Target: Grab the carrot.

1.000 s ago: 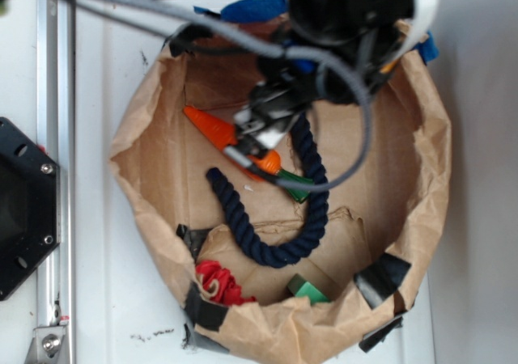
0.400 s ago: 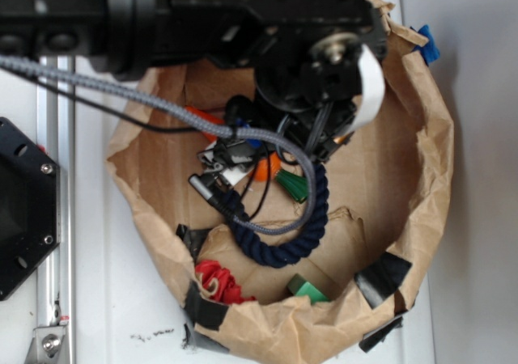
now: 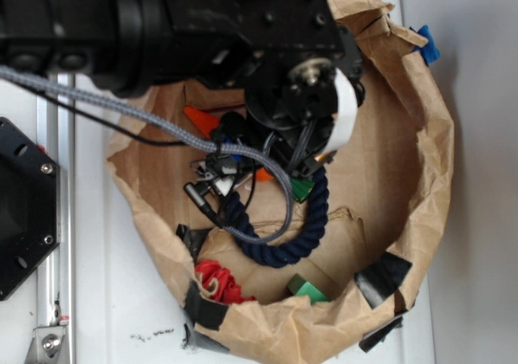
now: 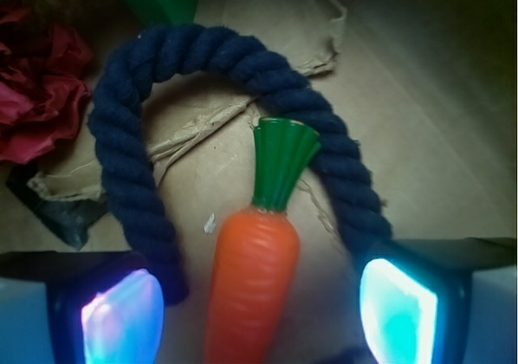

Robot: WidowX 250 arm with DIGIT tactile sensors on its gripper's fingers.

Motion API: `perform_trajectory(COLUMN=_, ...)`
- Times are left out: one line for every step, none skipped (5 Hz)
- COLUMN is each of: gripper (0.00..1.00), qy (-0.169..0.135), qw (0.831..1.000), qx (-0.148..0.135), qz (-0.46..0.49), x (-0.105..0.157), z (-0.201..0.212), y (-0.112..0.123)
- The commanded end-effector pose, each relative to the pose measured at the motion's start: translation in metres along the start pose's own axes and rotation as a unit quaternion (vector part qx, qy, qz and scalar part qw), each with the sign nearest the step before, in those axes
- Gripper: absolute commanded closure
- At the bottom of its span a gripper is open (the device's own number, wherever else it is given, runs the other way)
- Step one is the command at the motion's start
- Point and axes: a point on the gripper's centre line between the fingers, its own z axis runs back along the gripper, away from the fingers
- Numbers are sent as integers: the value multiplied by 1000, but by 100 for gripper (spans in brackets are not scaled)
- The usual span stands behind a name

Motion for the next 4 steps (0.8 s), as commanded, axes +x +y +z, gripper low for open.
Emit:
perform_trajectory(gripper=0, qy=-42, qw=998, qx=38, qz=-7, x=4, z=-19, y=11)
perform_trajectory(gripper=0, qy=-42, qw=998, qx=40, qz=-5, x=3, z=-25, y=8)
perform_trajectory(gripper=0, qy=-43, qw=998, qx=43, qz=-6, x=0, z=-28, y=6)
perform_trajectory(gripper=0, qy=-36, qw=998, qx=41, qz=-4, x=-1, z=-34, y=5)
